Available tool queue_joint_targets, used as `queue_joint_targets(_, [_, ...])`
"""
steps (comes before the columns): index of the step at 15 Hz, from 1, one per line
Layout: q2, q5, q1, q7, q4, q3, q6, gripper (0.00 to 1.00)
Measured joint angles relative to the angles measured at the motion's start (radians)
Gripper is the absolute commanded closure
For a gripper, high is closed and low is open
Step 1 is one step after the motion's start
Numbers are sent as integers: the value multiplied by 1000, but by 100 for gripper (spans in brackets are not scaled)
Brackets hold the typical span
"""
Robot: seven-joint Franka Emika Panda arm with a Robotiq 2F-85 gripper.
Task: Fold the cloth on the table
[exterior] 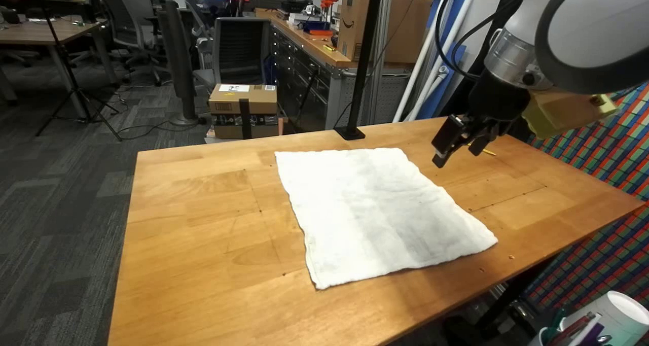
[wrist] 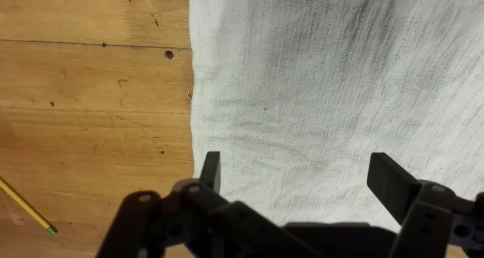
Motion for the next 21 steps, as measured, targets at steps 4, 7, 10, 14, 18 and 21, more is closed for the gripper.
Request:
queue_joint_targets(4, [22,17,71,-73,0,0,0,0])
queue_joint_targets(7, [43,22,116,-126,0,-1,0,0])
queue_joint_targets(10, [70,20,131,-196,4,-3,-2,0])
queue_joint_targets(14, [121,-13,131,-265,32,-3,-27,0])
queue_joint_targets(18, [189,-67,118,-285,86,-3,-68,0])
queue_joint_targets(21, [234,-93,98,-286,119,-4,-103,0])
